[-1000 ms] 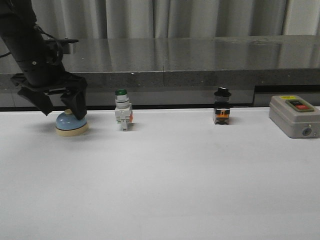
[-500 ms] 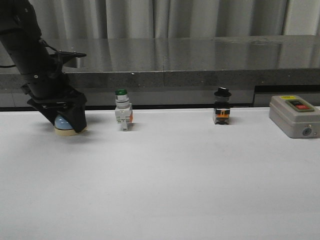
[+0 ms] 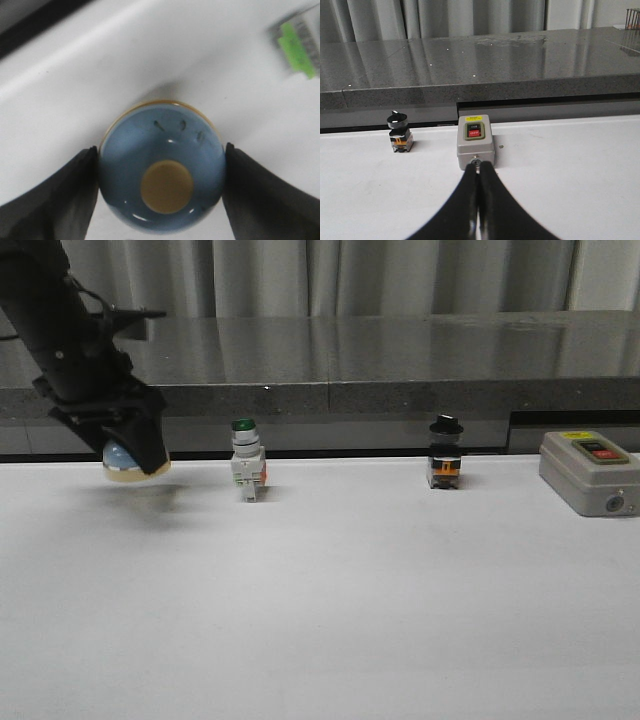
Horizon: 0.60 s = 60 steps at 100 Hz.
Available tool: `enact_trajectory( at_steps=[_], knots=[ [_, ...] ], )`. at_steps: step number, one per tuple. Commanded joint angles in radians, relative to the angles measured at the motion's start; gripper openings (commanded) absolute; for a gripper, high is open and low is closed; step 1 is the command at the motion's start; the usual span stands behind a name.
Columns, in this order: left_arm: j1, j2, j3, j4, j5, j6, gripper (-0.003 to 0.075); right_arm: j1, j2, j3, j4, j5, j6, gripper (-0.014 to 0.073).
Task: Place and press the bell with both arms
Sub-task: 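Lift the bell with the left gripper and carry it nearer the robot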
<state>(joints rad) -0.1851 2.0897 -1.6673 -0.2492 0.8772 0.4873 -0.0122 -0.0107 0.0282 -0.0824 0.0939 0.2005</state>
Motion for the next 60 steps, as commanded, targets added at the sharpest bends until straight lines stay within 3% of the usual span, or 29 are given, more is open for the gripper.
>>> enact_trajectory(
  at_steps=[1, 27, 60],
  knots=[
    [-0.007, -0.129, -0.026, -0.088, 0.019, -0.006, 0.0294, -0.003, -0.007, -0.002, -0.009, -0.083, -0.005, -0.0059],
    [-0.075, -0.284, 0.083, -0.154, 0.021, -0.002, 0.0294, -0.003, -0.007, -0.002, -0.009, -0.083, -0.005, -0.0059],
    [-0.275, -0.317, 0.228, -0.147, -0.098, -0.002, 0.0294, -0.003, -0.007, -0.002, -0.009, -0.083, -0.005, -0.0059]
  ],
)
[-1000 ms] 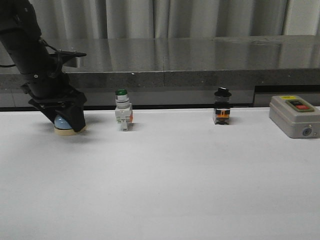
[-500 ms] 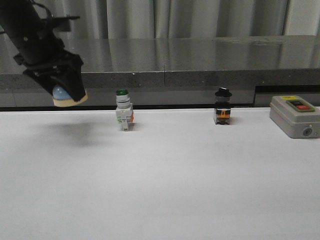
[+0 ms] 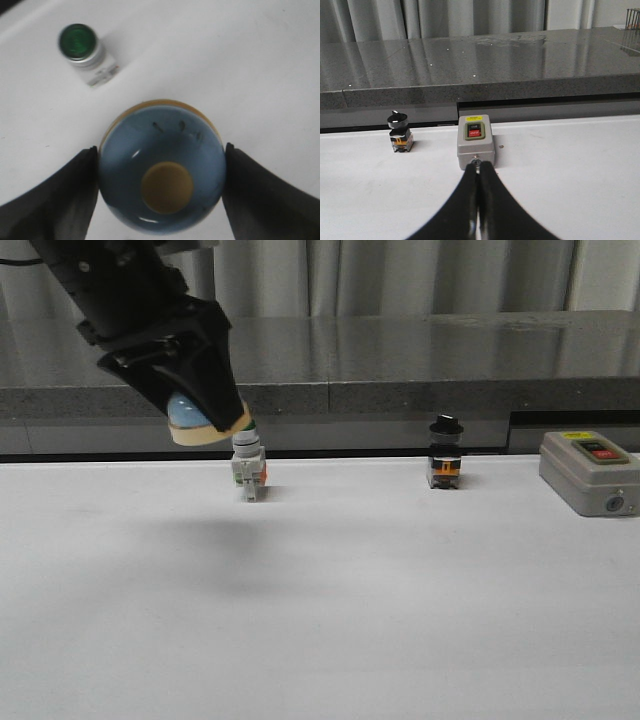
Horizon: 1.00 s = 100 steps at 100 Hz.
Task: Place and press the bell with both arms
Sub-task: 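Lift the bell with the left gripper and carry it nearer the robot, then set the bell down on the table and open the left gripper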
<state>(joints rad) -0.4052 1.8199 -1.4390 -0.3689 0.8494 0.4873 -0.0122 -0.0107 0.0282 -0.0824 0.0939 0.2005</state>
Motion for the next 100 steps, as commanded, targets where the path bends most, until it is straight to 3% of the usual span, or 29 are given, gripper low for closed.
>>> enact_trajectory(
  at_steps=[1, 15, 48, 55, 65, 74, 88, 100],
  knots=[
    [-0.06, -0.047, 0.003, -0.028, -0.08, 0.0, 0.0294, -0.003, -0.007, -0.002, -0.009, -0.083, -0.005, -0.0059],
    [-0.138, -0.015, 0.046, -0.028, -0.181, 0.0, 0.0294, -0.003, -0.007, -0.002, -0.009, -0.083, -0.005, -0.0059],
    [-0.242, 0.115, 0.049, -0.03, -0.187, 0.0, 0.0304, -0.003, -0.007, -0.002, -0.009, -0.083, -0.005, -0.0059],
    [-0.241, 0.12, 0.049, -0.036, -0.189, 0.0, 0.0363, -0.003, -0.007, -0.002, -0.009, -0.083, -0.005, -0.0059],
    [-0.241, 0.12, 0.049, -0.043, -0.186, 0.0, 0.0508, -0.003, -0.007, -0.002, -0.009, -0.083, -0.005, -0.0059],
    [-0.241, 0.12, 0.043, -0.043, -0.178, -0.002, 0.0557, -0.003, -0.007, -0.002, -0.009, -0.083, -0.005, -0.0059],
    [-0.241, 0.096, 0.038, -0.043, -0.185, -0.014, 0.048, -0.003, -0.007, -0.002, -0.009, -0.083, -0.005, -0.0059],
    [-0.237, 0.045, 0.038, -0.03, -0.196, -0.06, 0.0284, -0.003, -0.007, -0.002, -0.009, -0.083, -0.005, -0.0059]
  ],
)
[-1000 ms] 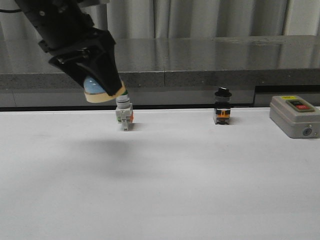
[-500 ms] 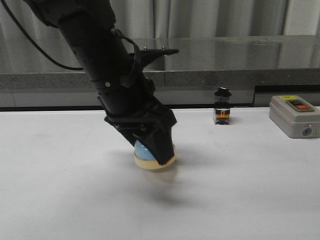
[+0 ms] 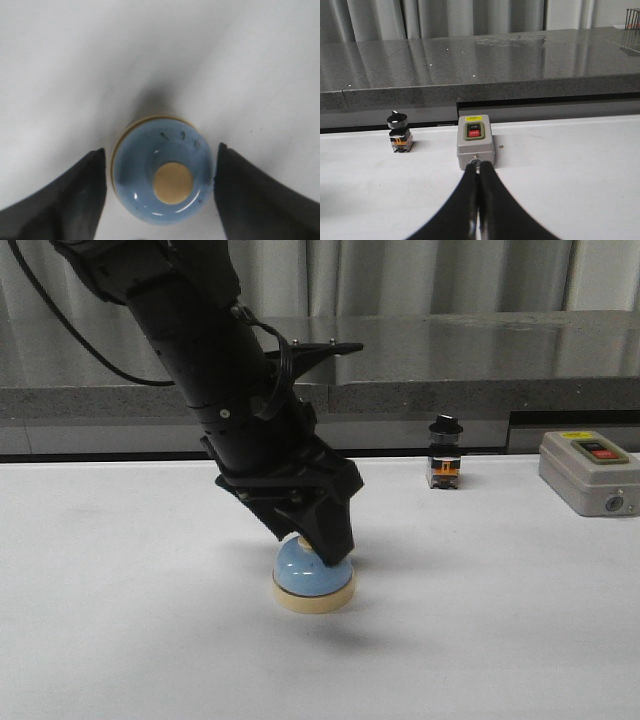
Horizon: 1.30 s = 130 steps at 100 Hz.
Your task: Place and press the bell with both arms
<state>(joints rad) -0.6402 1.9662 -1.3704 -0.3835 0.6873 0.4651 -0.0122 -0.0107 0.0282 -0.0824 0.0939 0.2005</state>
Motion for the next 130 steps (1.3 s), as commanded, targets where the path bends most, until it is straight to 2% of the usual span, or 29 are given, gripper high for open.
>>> enact_trajectory(
  at_steps=[1, 14, 30, 74, 94, 130],
  knots=[
    [-0.002, -0.101, -0.03, -0.016, -0.036, -0.04, 0.027, -0.003, -0.007, -0.002, -0.009, -0.083, -0.005, -0.0059],
    [0.019, -0.173, -0.028, -0.011, -0.048, -0.064, -0.0022, -0.003, -0.007, -0.002, -0.009, -0.083, -0.005, -0.0059],
    [0.064, -0.292, 0.028, -0.011, -0.137, -0.109, -0.0019, -0.003, -0.007, -0.002, -0.009, -0.083, -0.005, -0.0059],
    [0.269, -0.712, 0.358, -0.019, -0.329, -0.146, -0.0019, -0.003, -0.007, -0.002, -0.009, -0.083, -0.005, -0.0059],
    [0.35, -0.879, 0.499, -0.021, -0.347, -0.147, -0.0019, -0.003, -0.007, -0.002, -0.009, -0.083, -0.005, -0.0059],
    [0.445, -1.158, 0.72, -0.021, -0.391, -0.23, -0.0019, -0.003, -0.007, -0.002, -0.009, -0.083, -0.005, -0.0059]
  ],
)
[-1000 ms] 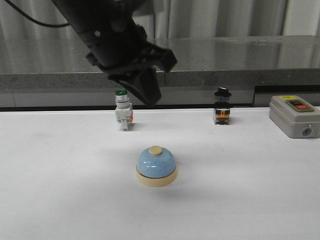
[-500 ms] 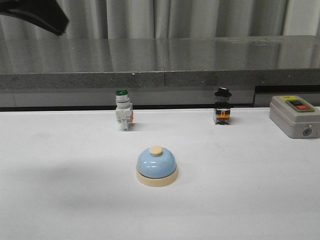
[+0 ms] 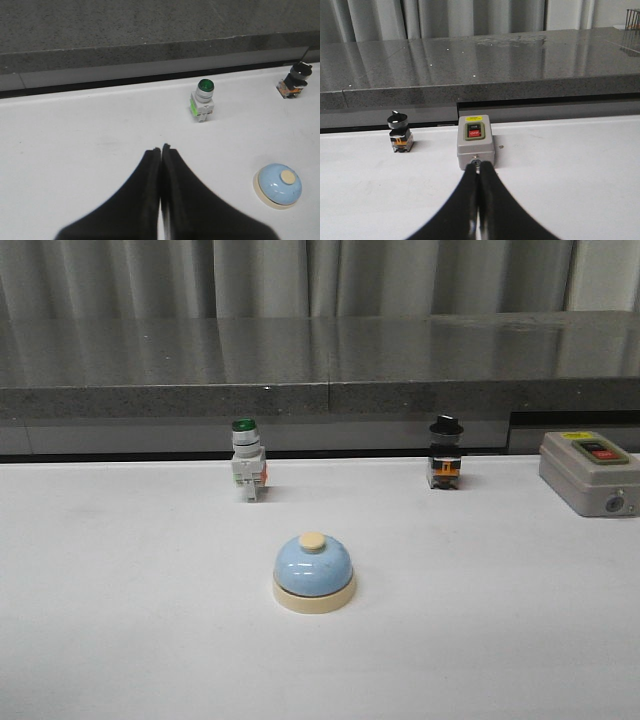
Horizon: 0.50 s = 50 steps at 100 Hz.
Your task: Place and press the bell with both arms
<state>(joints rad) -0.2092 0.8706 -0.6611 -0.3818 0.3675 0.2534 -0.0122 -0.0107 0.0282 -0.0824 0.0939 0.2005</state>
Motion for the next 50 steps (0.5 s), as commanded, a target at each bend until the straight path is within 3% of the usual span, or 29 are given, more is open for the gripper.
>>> enact_trajectory(
  at_steps=[1, 20, 50],
  knots=[
    [0.014, -0.072, 0.014, -0.022, -0.071, -0.019, -0.0019, -0.003, -0.007, -0.002, -0.009, -0.083, -0.005, -0.0059],
    [0.014, -0.193, 0.095, 0.013, -0.15, -0.019, -0.0019, -0.003, -0.007, -0.002, -0.009, -0.083, -0.005, -0.0059],
    [0.014, -0.354, 0.307, 0.011, -0.387, -0.02, -0.0019, -0.003, -0.007, -0.002, -0.009, -0.083, -0.005, -0.0059]
  ],
)
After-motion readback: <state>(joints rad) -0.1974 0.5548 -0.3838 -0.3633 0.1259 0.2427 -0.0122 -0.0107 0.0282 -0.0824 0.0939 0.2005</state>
